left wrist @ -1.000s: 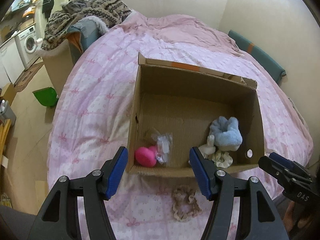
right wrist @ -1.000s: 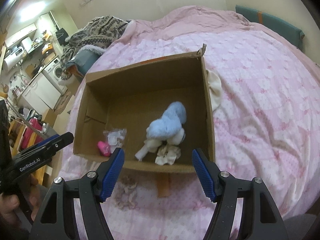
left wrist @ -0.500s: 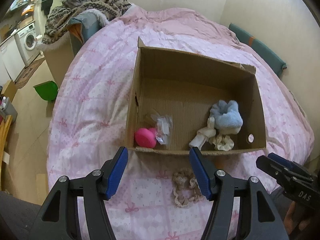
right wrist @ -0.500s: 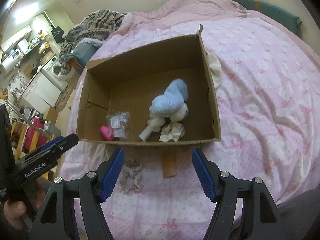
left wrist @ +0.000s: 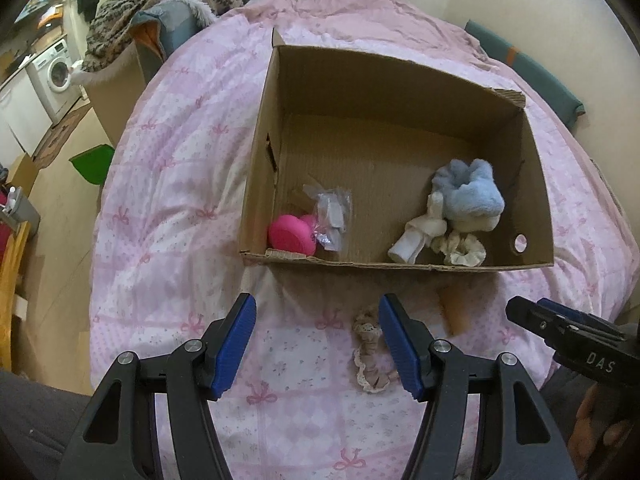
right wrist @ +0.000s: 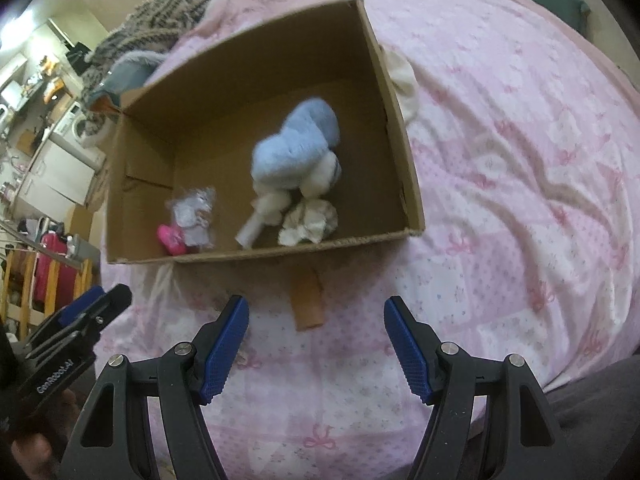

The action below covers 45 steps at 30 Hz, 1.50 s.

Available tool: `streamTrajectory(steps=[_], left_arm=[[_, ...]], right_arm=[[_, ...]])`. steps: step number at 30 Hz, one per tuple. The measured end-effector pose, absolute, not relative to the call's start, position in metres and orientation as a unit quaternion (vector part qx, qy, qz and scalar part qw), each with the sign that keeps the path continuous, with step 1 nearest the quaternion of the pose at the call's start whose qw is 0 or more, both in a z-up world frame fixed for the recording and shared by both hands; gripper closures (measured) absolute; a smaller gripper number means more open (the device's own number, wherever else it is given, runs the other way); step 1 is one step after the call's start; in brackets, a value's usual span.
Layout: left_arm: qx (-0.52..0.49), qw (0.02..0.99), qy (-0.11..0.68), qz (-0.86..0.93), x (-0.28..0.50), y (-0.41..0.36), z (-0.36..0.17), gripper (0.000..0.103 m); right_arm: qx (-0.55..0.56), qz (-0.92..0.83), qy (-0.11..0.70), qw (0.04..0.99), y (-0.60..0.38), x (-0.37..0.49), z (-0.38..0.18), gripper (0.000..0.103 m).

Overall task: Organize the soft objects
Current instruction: 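Open both tools and withdraw them from the box, then grasp the lace scrunchie with the left tool while the right tool grasps the tan cone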

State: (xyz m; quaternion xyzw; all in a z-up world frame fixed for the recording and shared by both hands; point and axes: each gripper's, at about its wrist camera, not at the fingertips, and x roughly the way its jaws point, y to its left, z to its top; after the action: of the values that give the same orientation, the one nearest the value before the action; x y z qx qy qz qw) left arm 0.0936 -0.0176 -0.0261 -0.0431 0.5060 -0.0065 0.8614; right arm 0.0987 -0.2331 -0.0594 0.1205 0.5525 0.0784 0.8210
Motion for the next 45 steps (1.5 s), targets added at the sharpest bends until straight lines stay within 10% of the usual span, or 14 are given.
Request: streamTrajectory(steps=[25,27,30,45], left_arm=[[-0.026,0.768,0.636,-0.073,0.111,-0.074,-0.121,0.042],[-0.021,0.77,0.634,-0.068,0.111,-0.074,-0.121,0.052],[-0.018,0.763,0.642,-0.073,0.112,-0.072,-0.123,0.095],[-0.068,0.78,0.619,-0.056,0.11,-0.038,-0.096,0.096]], right_arm=[[0.181,0.048,0.584,0.79,-0.253,0.109,-0.08,0.029],[0.176,0.047,0.586,0.79,-0.252,0.11,-0.081,0.029],[0.168,0.047,0.59,0.788,-0.248,0.112,-0.085,0.029],[0.051,0.091,0.631,0.769,-0.183,0.132,-0.124,0.041]])
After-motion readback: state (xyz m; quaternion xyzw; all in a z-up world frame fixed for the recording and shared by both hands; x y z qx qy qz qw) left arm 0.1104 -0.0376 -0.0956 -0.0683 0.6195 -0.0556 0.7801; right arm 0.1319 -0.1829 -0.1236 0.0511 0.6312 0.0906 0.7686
